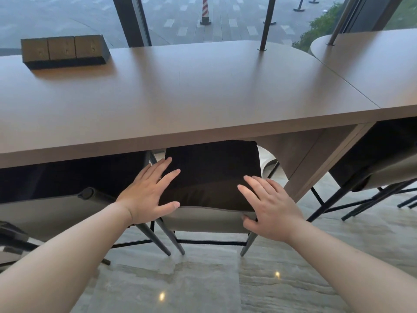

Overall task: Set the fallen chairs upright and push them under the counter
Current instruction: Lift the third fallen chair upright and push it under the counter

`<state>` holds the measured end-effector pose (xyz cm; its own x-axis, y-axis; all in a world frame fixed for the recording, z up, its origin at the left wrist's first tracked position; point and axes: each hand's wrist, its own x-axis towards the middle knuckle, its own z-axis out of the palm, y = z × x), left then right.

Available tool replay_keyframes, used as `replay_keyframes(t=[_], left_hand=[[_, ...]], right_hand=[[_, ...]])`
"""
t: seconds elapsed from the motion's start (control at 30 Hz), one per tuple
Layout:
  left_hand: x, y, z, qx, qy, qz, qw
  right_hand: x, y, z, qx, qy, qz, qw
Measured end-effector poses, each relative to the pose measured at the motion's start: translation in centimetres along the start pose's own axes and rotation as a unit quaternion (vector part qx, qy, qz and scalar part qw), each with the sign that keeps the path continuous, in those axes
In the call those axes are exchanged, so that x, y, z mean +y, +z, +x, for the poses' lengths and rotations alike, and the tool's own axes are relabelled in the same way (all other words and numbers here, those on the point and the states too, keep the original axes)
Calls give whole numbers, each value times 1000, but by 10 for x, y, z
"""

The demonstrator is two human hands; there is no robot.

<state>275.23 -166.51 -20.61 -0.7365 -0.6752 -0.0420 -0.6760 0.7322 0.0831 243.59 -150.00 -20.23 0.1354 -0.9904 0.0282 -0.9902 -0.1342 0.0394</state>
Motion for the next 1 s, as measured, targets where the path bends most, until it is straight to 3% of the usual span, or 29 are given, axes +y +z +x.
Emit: replay_keyframes(t=[0.4,0.67,0.83,1.0], left_hand=[[-8,0,-2,-5,-70,-33,997],[5,2,17,12,-75,-32,997],[6,1,24,17,-54,-10,998],[6,-3,24,36,44,55,997]], right_hand=[[24,-3,56,-32,-54,-39,997],[49,1,64,-35,-58,-43,997],[55,6,64,-10,-58,-30,998],[60,12,69,26,-75,-17,997]])
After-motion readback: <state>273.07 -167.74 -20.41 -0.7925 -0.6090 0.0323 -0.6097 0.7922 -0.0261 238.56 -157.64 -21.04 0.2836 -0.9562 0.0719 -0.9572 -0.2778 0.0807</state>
